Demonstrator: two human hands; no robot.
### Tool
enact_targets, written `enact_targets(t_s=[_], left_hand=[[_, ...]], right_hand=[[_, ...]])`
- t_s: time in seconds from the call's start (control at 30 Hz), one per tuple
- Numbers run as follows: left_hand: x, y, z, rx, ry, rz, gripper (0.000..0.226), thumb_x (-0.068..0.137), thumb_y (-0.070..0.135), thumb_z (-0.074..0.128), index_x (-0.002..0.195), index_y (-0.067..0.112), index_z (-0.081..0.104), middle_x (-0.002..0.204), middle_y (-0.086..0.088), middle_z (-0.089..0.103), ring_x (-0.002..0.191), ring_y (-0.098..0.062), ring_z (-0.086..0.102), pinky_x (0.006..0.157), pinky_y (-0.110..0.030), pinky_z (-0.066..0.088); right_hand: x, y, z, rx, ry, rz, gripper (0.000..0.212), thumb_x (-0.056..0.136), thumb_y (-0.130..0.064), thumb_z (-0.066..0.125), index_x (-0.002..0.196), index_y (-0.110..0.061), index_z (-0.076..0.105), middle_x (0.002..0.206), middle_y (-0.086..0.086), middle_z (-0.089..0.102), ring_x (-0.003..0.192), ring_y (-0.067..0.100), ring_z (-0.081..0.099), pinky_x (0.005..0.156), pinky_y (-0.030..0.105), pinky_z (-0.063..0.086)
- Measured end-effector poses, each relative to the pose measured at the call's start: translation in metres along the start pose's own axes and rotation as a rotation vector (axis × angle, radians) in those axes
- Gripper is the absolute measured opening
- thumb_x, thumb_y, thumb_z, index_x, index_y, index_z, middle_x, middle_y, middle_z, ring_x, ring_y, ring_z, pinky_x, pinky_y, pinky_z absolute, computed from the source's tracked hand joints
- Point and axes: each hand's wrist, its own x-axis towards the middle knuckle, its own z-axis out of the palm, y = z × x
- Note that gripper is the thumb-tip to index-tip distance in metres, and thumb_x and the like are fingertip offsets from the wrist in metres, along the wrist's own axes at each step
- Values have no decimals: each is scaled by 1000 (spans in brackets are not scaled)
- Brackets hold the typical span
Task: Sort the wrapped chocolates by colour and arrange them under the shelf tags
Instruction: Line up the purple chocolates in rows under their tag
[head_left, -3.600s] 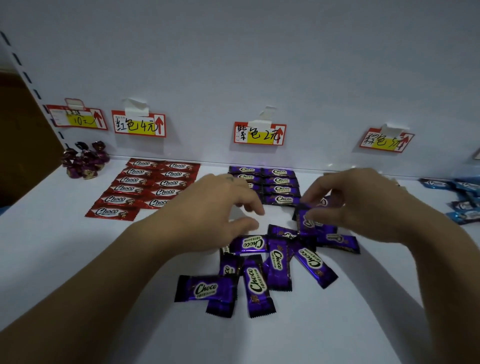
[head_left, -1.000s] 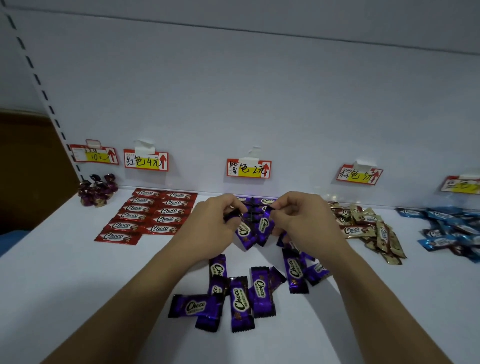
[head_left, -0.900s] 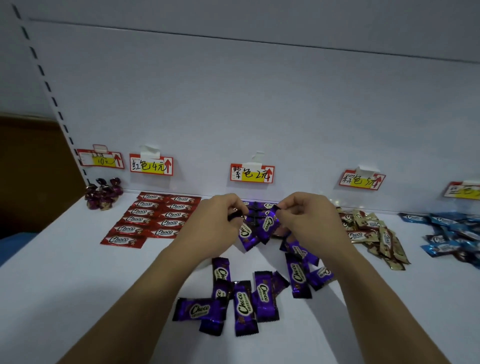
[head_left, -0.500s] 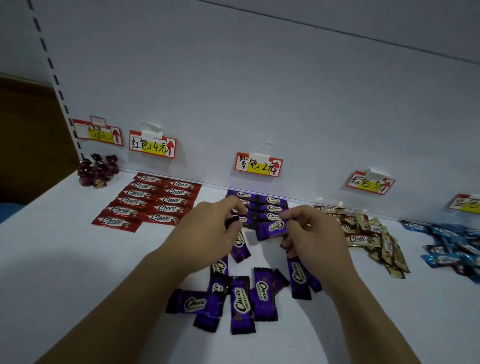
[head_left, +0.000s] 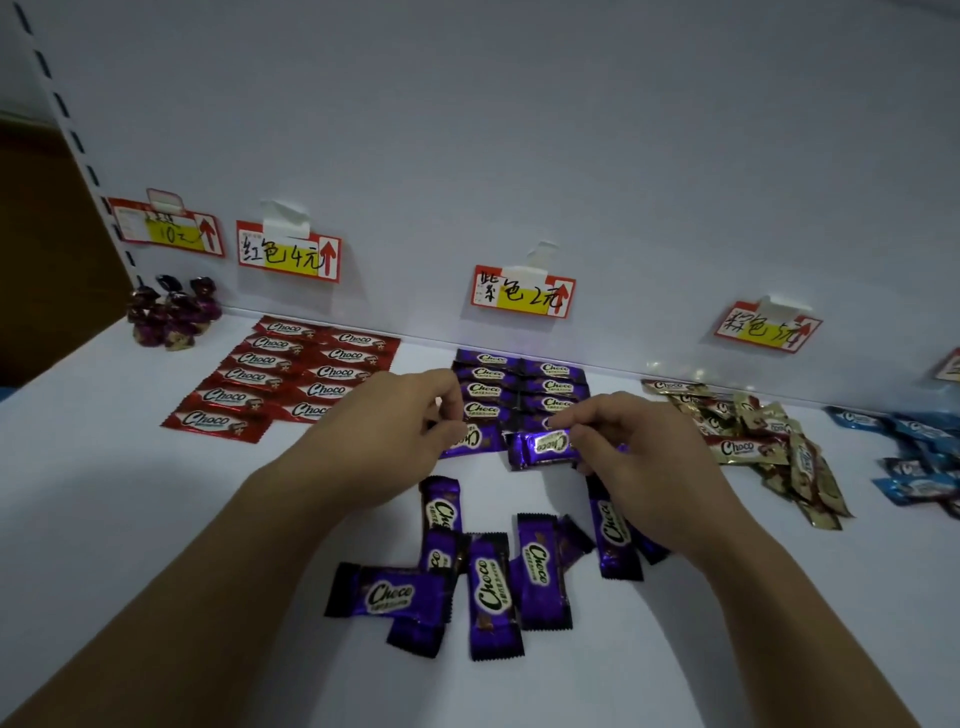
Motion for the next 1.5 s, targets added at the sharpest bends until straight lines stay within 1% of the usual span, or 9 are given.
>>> enact_targets(t_s=[0.23,0.43,0.57,0.8,0.87,0.93,1.1,1.3,1.5], left_hand=[[2,0,3,102,-36,48,8,94,34,57,101,33,62,61,19,47,56,2,45,51,-16,29],[2,-2,3,72,-23,49,6,92,30,59,87,32,56,72,14,54,65,1,49,55,-16,32],[0,0,4,21,54,101,6,90,27,60,87,31,57,89,13,48,81,0,47,66,-15,36],[3,0,1,-181,123,62,8,86,27,69,79,28,66,47,8,44,46,-5,39,47,-14,33],[2,3,0,-183,112,25,6,87,30,68,82,31,66,44,8,54,41,-5,46,52,-19,41],[1,7,-1,-236,95,-26,3,88,31,66,85,31,65,47,3,63,42,-6,56,56,-23,48],[-3,13,-4,-394,142,-80,7,88,32,65,85,27,63,71,9,73,49,-15,66,57,-28,52],[0,10,1,-243,297,39,15,79,34,74,76,28,60,65,3,62,56,-11,56,58,-29,50],[0,8,-3,-72,221,114,64,85,22,70,137,37,36,73,9,60,68,-6,61,64,-25,53]], right_hand=[[0,1,5,-35,45,-45,21,92,-18,58,88,-36,68,83,-17,62,72,4,61,62,14,45],[3,-1,12,-20,113,-60,25,91,-15,58,82,-38,62,73,-16,61,64,3,59,59,11,43],[5,0,15,90,187,-54,22,91,-15,58,82,-35,63,75,-10,66,66,12,65,68,38,56],[7,0,18,159,116,-82,29,93,-14,54,113,-33,62,87,-13,62,78,12,65,71,41,55],[6,0,19,87,78,-135,34,95,-13,52,122,-30,62,90,-16,56,84,3,59,76,21,51],[5,-2,20,25,76,-165,29,95,-14,53,116,-27,67,91,-19,52,87,-5,52,72,4,37],[6,-8,19,77,140,-151,17,96,-18,54,99,-25,70,92,-15,55,85,-8,51,67,1,35],[5,-11,17,368,175,1,10,91,-21,63,83,-27,67,75,-6,68,66,7,62,59,23,50],[3,-16,12,567,74,155,23,89,-4,62,107,-17,57,66,5,63,60,31,66,47,26,49]])
